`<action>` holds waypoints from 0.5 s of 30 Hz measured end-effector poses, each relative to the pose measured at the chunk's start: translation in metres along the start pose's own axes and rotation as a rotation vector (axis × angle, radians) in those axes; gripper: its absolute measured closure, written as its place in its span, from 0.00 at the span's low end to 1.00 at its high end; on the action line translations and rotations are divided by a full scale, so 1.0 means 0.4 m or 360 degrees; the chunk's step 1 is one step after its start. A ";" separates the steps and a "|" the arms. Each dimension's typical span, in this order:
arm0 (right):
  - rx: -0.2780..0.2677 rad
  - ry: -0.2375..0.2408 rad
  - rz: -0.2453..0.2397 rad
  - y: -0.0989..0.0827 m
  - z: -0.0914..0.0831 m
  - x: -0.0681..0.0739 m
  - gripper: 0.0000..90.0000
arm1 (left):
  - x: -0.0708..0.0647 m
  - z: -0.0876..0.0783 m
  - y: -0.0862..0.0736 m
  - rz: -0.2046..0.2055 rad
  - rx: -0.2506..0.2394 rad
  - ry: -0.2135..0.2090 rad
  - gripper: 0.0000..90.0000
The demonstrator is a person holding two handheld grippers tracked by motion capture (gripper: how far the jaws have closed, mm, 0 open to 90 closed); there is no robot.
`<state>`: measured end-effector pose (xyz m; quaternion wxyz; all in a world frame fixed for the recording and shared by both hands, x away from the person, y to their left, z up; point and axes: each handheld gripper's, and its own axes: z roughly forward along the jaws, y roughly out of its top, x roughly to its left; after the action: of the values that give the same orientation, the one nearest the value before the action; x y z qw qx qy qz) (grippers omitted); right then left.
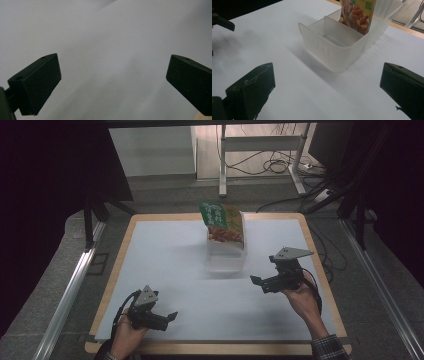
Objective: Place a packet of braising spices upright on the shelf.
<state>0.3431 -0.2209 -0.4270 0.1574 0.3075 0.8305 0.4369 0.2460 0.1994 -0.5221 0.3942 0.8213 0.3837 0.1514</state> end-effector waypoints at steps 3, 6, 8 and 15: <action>0.0007 -0.0006 0.0011 -0.015 -0.012 -0.001 0.00 | 0.001 0.000 0.000 0.0003 -0.0001 0.0001 0.00; 0.0000 -0.0005 0.0025 -0.030 -0.021 -0.002 0.00 | 0.000 -0.001 0.000 -0.0004 -0.0005 -0.0002 0.00; -0.0001 -0.0002 0.0036 -0.043 -0.030 -0.002 0.00 | 0.000 -0.001 0.000 -0.0004 -0.0006 -0.0002 0.00; -0.0007 -0.0032 0.0040 -0.080 -0.062 0.003 0.00 | -0.001 0.000 0.000 0.0005 -0.0008 -0.0004 0.00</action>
<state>0.3170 -0.2493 -0.4394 0.1609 0.3220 0.8239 0.4377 0.2457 0.1991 -0.5221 0.3964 0.8211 0.3815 0.1519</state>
